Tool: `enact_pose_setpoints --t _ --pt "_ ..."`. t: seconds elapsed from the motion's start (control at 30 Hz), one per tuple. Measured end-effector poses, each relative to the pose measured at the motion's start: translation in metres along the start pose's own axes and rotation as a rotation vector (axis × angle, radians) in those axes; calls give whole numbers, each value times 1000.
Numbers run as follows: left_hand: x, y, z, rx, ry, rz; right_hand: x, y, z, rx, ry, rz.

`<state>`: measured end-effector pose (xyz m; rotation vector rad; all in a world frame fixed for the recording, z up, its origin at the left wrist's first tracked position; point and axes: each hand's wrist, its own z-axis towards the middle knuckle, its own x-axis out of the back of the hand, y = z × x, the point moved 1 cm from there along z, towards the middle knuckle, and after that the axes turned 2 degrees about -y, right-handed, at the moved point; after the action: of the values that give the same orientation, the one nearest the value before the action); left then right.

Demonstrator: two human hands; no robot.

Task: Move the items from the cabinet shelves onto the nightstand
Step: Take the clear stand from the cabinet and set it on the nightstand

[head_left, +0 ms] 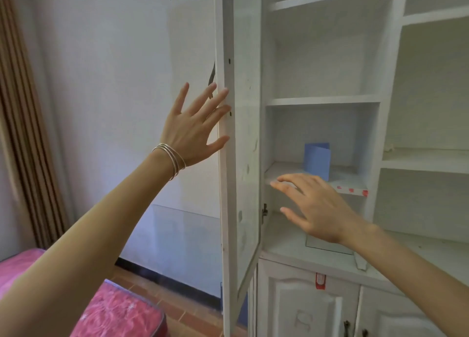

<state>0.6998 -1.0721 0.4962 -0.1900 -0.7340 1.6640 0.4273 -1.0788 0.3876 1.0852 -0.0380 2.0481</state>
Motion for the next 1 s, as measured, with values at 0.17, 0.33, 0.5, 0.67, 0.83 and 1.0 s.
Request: enact_pose_setpoints --t 0.17,0.33,0.5,0.67,0.83,1.0 --pt "-4 -20 -9 -48 -14 47 -15 -24 23 14 -15 11" --pt "-8 -20 -8 -31 3 21 -25 -25 33 -21 -28 9" --pt "-7 -9 -9 31 5 -69 -26 -14 17 -60 -45 -28" --pt "-5 44 -19 32 60 -245 -25 10 -11 -138 -76 -57" --pt "-23 132 -37 45 9 -474 -35 40 -47 -191 -142 -95" --pt "-59 204 -41 90 -205 -570 -44 82 -89 -223 -210 -89"
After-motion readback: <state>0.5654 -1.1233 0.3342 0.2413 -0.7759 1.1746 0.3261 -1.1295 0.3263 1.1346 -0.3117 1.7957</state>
